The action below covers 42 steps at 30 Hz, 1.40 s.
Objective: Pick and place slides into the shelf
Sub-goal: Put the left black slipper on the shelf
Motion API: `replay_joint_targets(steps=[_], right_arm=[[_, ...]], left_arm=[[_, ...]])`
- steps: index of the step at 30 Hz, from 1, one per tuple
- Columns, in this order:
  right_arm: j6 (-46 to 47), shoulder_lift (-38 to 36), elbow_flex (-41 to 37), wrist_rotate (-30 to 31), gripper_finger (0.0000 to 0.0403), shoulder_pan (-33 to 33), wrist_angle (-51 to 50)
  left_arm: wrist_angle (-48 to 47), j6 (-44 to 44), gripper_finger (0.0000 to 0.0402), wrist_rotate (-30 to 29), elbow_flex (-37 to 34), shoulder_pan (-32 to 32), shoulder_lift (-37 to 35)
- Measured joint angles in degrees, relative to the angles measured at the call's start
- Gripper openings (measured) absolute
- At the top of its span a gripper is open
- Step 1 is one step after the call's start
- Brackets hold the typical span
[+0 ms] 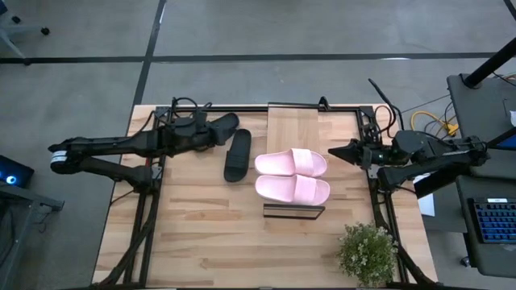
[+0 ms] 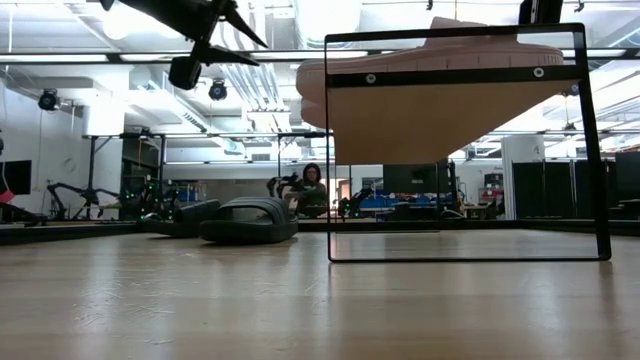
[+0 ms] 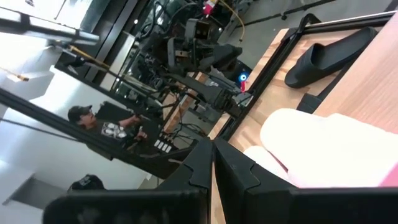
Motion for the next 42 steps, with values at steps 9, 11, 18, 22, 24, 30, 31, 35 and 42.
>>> replay_joint_targets(steps=[9, 11, 18, 22, 24, 30, 31, 35, 42], right_arm=[[0.62, 0.00, 0.00, 1.59, 0.0009, 0.00, 0.04], [0.26, 0.00, 0.00, 1.62, 0.0009, -0.02, 0.02], [-1.37, 0.00, 0.00, 1.22, 0.0009, 0.00, 0.03], [-1.73, -0.02, 0.00, 1.12, 0.0009, 0.00, 0.03], [-2.12, -0.02, 0.00, 1.08, 0.0009, 0.00, 0.04], [-2.88, 0.00, 0.00, 0.94, 0.0009, 0.00, 0.05], [-2.88, 0.00, 0.00, 0.93, 0.0009, 0.00, 0.12], [-2.84, 0.00, 0.00, 0.92, 0.0008, 0.00, 0.39], [-2.07, 0.01, 0.00, 0.69, 0.0009, 0.00, 1.10]], left_arm=[[-7.06, -2.11, 0.0116, -4.86, -0.76, 0.02, -0.20], [-9.08, -4.26, 0.0116, -5.61, -1.59, 0.02, -0.93], [-8.57, -6.01, 0.0116, -8.30, -7.41, 0.02, -7.10], [-7.98, -8.26, 0.0116, -9.50, -11.48, 0.02, -12.11], [-5.83, -9.19, 0.0116, -9.92, -13.82, 0.02, -14.44], [-4.50, -12.82, 0.0116, -10.58, -19.17, 0.02, -18.59], [-4.39, -13.76, 0.0116, -10.73, -19.85, 0.02, -18.95], [-4.53, -16.86, 0.0116, -11.51, -22.19, 0.02, -19.92], [-5.06, -20.25, 0.0116, -13.53, -23.69, 0.06, -19.47]])
